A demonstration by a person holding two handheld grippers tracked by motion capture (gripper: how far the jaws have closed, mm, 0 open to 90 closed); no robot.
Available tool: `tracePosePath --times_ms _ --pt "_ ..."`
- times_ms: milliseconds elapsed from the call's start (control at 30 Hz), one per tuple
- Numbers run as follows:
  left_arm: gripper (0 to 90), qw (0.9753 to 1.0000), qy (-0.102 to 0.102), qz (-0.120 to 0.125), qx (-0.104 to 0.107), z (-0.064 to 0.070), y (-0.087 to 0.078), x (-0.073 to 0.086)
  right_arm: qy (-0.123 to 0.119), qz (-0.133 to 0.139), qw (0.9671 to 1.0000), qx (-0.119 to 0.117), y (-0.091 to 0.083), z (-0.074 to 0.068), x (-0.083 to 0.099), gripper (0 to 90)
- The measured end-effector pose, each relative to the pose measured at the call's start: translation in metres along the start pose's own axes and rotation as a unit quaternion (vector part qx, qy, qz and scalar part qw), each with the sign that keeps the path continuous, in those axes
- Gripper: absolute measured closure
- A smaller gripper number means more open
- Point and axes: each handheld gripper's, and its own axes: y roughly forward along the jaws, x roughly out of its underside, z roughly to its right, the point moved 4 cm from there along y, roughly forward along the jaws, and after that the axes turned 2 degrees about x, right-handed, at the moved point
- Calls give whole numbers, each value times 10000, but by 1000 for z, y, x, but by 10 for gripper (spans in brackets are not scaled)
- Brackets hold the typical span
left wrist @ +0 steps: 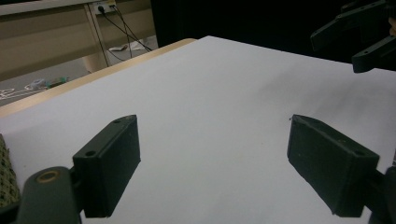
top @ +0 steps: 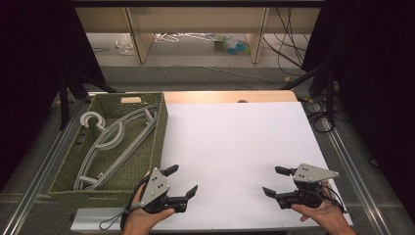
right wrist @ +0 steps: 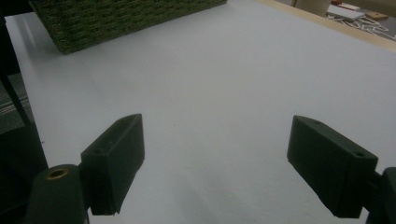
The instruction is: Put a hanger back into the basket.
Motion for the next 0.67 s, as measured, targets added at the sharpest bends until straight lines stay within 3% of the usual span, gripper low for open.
tracePosePath --times_ms 100,167,667 --pt "170 10000 -35 44 -33 -1 -1 -1 74 -18 10000 11 -2 -1 0 190" --pt "169 10000 -37 42 -55 -3 -1 -1 0 77 9999 133 -3 0 0 188" --pt "169 9998 -130 111 -71 -4 -2 -2 47 61 9999 151 -3 1 -1 184"
